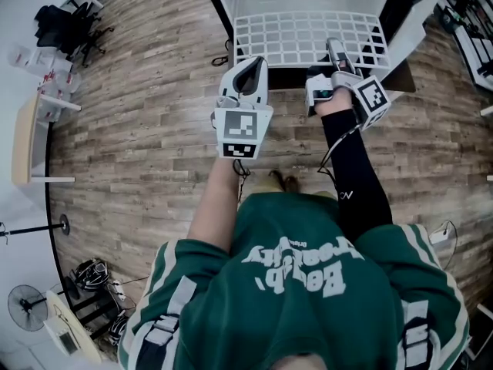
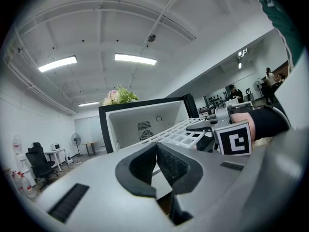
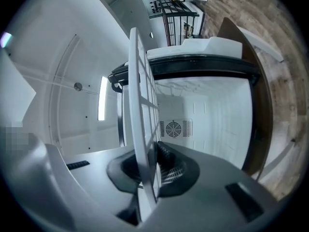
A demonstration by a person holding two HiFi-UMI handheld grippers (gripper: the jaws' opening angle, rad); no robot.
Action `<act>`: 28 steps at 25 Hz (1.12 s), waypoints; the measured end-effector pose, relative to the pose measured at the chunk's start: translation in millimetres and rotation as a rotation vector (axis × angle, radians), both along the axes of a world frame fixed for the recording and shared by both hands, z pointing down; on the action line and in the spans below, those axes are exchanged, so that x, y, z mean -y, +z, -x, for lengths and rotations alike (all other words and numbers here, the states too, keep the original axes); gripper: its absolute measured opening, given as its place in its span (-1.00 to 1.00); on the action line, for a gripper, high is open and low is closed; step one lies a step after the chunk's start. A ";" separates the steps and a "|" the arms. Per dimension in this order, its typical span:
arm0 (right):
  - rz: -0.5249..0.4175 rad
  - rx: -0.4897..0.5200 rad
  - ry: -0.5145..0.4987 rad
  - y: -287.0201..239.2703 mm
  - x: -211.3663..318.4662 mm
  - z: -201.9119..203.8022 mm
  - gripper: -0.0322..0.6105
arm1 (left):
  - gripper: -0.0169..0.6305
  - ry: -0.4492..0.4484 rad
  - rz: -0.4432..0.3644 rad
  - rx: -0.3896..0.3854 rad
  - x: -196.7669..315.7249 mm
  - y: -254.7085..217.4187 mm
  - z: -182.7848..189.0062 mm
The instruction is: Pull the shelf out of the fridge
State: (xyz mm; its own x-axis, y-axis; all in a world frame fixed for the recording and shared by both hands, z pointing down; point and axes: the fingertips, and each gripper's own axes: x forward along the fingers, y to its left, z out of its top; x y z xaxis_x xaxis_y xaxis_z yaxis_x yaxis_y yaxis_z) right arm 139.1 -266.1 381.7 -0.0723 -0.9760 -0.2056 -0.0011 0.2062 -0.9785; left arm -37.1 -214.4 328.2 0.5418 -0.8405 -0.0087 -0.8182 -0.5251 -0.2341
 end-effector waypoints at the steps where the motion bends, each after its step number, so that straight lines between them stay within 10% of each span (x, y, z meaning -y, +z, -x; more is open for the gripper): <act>1: -0.001 0.004 0.003 0.5 -1.1 -1.6 -0.78 | -0.90 0.001 0.002 0.000 -0.4 0.9 -0.2; 18: -0.036 -0.305 0.013 -19.3 -13.5 -9.9 -0.78 | -0.90 0.004 -0.008 -0.007 -5.1 -2.0 -0.9; 28: -0.024 -0.675 0.045 -31.7 -13.1 -6.9 -0.78 | -0.90 0.012 0.010 -0.009 6.0 5.4 -4.7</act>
State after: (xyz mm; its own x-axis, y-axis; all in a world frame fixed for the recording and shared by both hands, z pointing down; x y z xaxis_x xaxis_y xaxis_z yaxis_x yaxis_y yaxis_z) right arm 146.0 -253.0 350.0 -0.1520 -0.9767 -0.1515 -0.6196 0.2136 -0.7553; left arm -32.5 -220.4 333.6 0.5520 -0.8338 -0.0053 -0.8139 -0.5374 -0.2211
